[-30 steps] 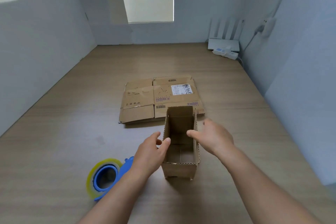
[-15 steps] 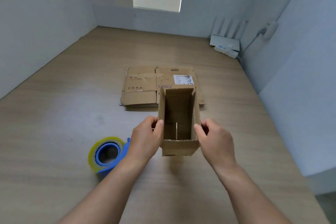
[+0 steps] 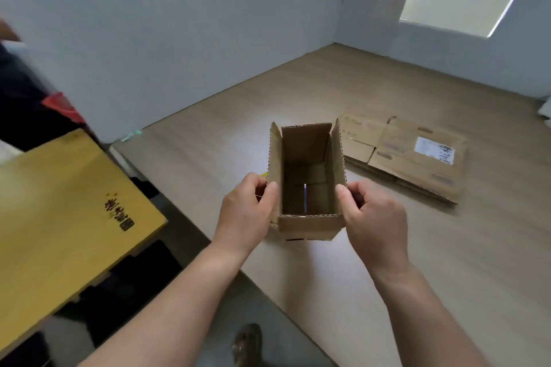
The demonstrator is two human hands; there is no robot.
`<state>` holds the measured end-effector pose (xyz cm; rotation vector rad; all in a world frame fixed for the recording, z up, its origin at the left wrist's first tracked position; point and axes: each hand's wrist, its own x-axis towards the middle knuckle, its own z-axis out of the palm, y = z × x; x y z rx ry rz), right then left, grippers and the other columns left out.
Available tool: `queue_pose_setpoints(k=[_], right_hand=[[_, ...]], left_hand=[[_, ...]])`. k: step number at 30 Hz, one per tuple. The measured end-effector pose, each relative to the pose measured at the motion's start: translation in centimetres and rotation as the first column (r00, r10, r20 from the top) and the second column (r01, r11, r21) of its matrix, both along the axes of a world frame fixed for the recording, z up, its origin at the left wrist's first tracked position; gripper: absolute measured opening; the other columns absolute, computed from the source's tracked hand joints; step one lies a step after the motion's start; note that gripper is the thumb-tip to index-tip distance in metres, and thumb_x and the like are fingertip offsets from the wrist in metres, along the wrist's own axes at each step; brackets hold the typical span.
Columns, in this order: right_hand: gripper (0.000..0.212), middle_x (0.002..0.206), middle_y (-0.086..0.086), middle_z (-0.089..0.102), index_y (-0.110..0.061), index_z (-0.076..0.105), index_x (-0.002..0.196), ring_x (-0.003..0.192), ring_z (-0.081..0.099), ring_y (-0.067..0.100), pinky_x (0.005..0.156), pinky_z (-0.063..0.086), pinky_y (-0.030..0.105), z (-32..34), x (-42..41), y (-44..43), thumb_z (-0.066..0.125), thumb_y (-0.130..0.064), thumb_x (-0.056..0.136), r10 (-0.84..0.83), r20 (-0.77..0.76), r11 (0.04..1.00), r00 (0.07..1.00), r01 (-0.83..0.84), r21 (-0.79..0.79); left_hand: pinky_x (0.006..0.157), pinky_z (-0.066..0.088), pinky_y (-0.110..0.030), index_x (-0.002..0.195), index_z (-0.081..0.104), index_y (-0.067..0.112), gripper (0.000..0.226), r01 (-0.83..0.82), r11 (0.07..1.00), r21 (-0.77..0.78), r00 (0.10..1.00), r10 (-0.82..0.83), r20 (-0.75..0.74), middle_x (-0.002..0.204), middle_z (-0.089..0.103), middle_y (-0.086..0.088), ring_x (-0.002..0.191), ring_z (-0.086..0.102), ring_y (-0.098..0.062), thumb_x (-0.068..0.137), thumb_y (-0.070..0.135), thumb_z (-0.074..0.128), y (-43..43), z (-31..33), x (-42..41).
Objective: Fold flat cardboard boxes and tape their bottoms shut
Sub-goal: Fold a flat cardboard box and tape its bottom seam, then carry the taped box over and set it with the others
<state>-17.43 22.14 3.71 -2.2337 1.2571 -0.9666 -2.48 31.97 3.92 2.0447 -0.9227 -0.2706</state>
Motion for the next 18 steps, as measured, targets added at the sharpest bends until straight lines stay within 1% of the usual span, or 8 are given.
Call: queue_pose_setpoints(k=[2,3,4,6,8,11,13,18], right_hand=[[0.022,0.057,-0.003,0.049,-0.015,0.057,0.069,0.051,0.042,0.012,0.048,0.026,0.021,0.0,1.1,1.5,0.063,-0.021,0.089,0.098,0.032,0.995,0.995,-0.099,0.015],[0.022,0.057,-0.005,0.048,-0.017,0.055,0.068,0.05,0.04,0.007,0.047,0.024,0.02,0.0,1.6,2.3,0.063,-0.021,0.089,0.142,0.045,0.989,0.989,-0.143,0.027],[0.022,0.057,-0.006,0.048,-0.019,0.053,0.069,0.05,0.04,0.003,0.047,0.023,0.018,0.0,2.2,3.3,0.062,-0.021,0.089,0.187,0.055,0.981,0.981,-0.189,0.043],[0.021,0.06,-0.007,0.05,-0.022,0.052,0.071,0.051,0.04,0.0,0.048,0.023,0.015,-0.1,3.5,5.0,0.061,-0.023,0.09,0.278,0.05,0.958,0.959,-0.281,0.06],[0.019,0.065,-0.005,0.056,-0.024,0.052,0.074,0.053,0.046,0.006,0.05,0.032,0.018,-0.4,4.7,6.6,0.059,-0.026,0.091,0.368,0.026,0.927,0.929,-0.369,0.07],[0.019,0.072,0.001,0.064,-0.018,0.058,0.077,0.066,0.058,0.021,0.06,0.05,0.033,-0.7,6.4,9.0,0.056,-0.03,0.092,0.46,0.004,0.883,0.888,-0.457,0.108],[0.02,0.073,0.003,0.065,-0.016,0.061,0.079,0.068,0.059,0.024,0.062,0.05,0.037,-0.9,7.4,10.6,0.056,-0.03,0.092,0.511,-0.004,0.854,0.86,-0.507,0.114],[0.02,0.072,0.003,0.063,-0.015,0.061,0.079,0.071,0.057,0.025,0.063,0.048,0.036,-1.3,10.2,14.5,0.058,-0.031,0.091,0.638,0.002,0.757,0.77,-0.628,0.182]], left_hand=[[0.059,0.036,-0.022,0.092,0.056,0.016,0.02,-0.093,0.995,0.033,0.995,0.092,0.049,0.077,0.056,0.007,0.073,0.053,-0.011,0.098,0.034,0.047,2.9,0.2,0.2],[0.056,0.035,-0.017,0.09,0.055,0.018,0.02,-0.138,0.989,0.046,0.988,0.134,0.077,0.074,0.054,0.008,0.069,0.051,-0.007,0.098,0.034,0.047,4.2,0.3,0.3],[0.053,0.032,-0.013,0.088,0.053,0.019,0.019,-0.187,0.98,0.06,0.978,0.18,0.107,0.071,0.052,0.01,0.065,0.049,-0.005,0.098,0.034,0.047,5.7,0.4,0.4],[0.049,0.027,-0.013,0.085,0.05,0.021,0.019,-0.291,0.953,0.088,0.947,0.274,0.167,0.066,0.049,0.011,0.059,0.046,-0.003,0.098,0.034,0.047,8.4,0.4,0.7],[0.047,0.025,-0.018,0.083,0.048,0.022,0.019,-0.381,0.919,0.105,0.911,0.354,0.209,0.062,0.047,0.01,0.055,0.044,-0.004,0.098,0.034,0.047,10.9,0.2,1.0],[0.047,0.025,-0.019,0.081,0.048,0.023,0.019,-0.484,0.868,0.108,0.861,0.451,0.234,0.061,0.046,0.01,0.054,0.042,-0.004,0.097,0.033,0.048,14.3,-0.4,1.5],[0.045,0.025,-0.015,0.079,0.047,0.024,0.02,-0.532,0.841,0.1,0.834,0.5,0.235,0.059,0.045,0.01,0.052,0.042,-0.004,0.097,0.032,0.05,16.5,-0.8,1.8],[0.048,0.028,-0.013,0.077,0.048,0.024,0.02,-0.615,0.785,0.076,0.78,0.592,0.204,0.059,0.048,0.009,0.053,0.043,-0.004,0.096,0.029,0.051,21.7,-1.7,3.1]])
